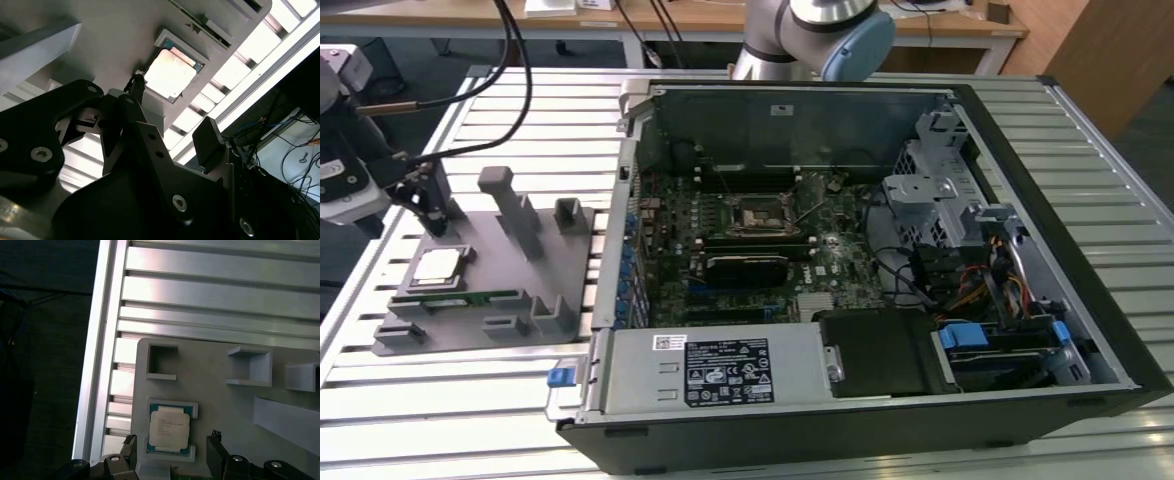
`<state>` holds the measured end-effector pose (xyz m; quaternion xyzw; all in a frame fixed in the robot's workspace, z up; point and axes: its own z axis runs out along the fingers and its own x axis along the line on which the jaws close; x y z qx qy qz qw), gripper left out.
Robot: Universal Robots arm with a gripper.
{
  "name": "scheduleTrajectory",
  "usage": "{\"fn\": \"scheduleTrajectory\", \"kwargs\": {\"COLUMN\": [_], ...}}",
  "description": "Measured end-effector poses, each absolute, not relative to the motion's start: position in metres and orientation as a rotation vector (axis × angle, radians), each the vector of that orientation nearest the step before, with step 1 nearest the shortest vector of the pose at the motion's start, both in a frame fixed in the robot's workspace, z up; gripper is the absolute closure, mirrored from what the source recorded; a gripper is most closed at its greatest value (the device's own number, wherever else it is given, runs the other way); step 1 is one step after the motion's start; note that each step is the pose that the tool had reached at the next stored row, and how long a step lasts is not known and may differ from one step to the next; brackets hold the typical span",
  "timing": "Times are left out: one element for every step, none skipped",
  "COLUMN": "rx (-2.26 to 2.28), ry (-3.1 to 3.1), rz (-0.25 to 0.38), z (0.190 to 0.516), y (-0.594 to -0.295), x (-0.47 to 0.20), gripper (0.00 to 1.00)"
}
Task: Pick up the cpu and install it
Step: 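Pick up the cpu and move it towards the insertion slot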
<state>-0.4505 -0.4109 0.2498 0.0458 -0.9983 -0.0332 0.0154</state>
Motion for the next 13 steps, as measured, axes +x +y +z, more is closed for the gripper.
{"fn": "scheduleTrajectory", "kwargs": {"rx": [0.142, 0.142, 0.142, 0.143, 0.142, 0.142, 0.141, 0.138, 0.138, 0.137, 0.138, 0.138, 0.138], "ry": [-3.106, -3.106, -3.106, -3.106, -3.106, -3.106, -3.106, -3.106, -3.106, -3.106, -3.106, -3.106, -3.107], "rz": [-0.103, -0.103, -0.103, -0.103, -0.103, -0.103, -0.103, -0.103, -0.102, -0.102, -0.102, -0.103, -0.102], "z": [0.249, 0.248, 0.247, 0.246, 0.245, 0.244, 0.243, 0.239, 0.237, 0.236, 0.235, 0.234, 0.232], "y": [-0.411, -0.411, -0.411, -0.411, -0.411, -0.411, -0.411, -0.411, -0.411, -0.411, -0.411, -0.411, -0.411], "x": [-0.45, -0.45, -0.45, -0.45, -0.45, -0.45, -0.45, -0.45, -0.451, -0.451, -0.451, -0.451, -0.451], "gripper": [0.34, 0.34, 0.34, 0.34, 0.34, 0.34, 0.34, 0.34, 0.34, 0.34, 0.34, 0.34, 0.34]}}
